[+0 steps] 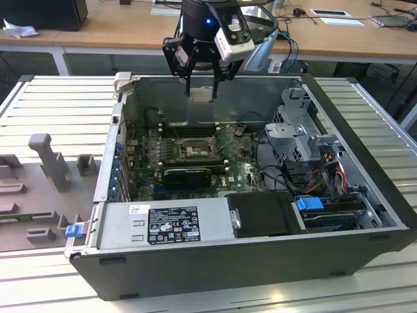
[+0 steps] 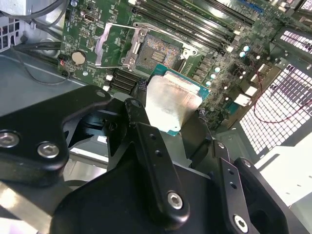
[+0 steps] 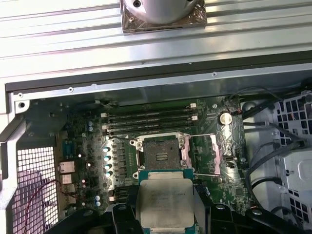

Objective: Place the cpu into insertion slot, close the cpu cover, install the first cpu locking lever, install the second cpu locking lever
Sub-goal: 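Place the cpu into insertion slot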

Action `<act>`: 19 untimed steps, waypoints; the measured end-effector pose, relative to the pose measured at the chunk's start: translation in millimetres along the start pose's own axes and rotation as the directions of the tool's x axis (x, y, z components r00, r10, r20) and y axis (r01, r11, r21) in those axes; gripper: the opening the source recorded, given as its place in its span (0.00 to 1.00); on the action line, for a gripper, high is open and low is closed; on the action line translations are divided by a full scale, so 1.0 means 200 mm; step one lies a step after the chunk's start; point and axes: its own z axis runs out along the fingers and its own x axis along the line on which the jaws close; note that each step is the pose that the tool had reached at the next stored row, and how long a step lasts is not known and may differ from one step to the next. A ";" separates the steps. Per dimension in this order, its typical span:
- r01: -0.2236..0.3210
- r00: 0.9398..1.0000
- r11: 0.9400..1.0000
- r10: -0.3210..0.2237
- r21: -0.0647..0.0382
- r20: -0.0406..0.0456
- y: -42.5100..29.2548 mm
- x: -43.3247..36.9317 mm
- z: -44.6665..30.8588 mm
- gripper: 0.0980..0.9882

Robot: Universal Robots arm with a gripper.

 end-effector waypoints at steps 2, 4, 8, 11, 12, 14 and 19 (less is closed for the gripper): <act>-0.003 1.000 1.000 0.003 0.000 0.000 0.000 0.000 0.000 0.48; -0.009 1.000 1.000 0.009 0.000 0.001 0.000 0.000 0.000 0.48; -0.018 1.000 1.000 0.018 0.000 0.002 0.000 0.000 0.001 0.48; -0.027 1.000 1.000 0.027 -0.001 0.002 0.000 0.000 0.001 0.48; -0.032 0.999 0.999 0.032 -0.001 0.003 0.000 0.000 0.001 0.48; -0.051 0.999 0.999 0.051 -0.001 0.005 0.000 0.000 0.002 0.48; -0.080 0.997 0.997 0.080 -0.002 0.007 0.000 0.000 0.003 0.48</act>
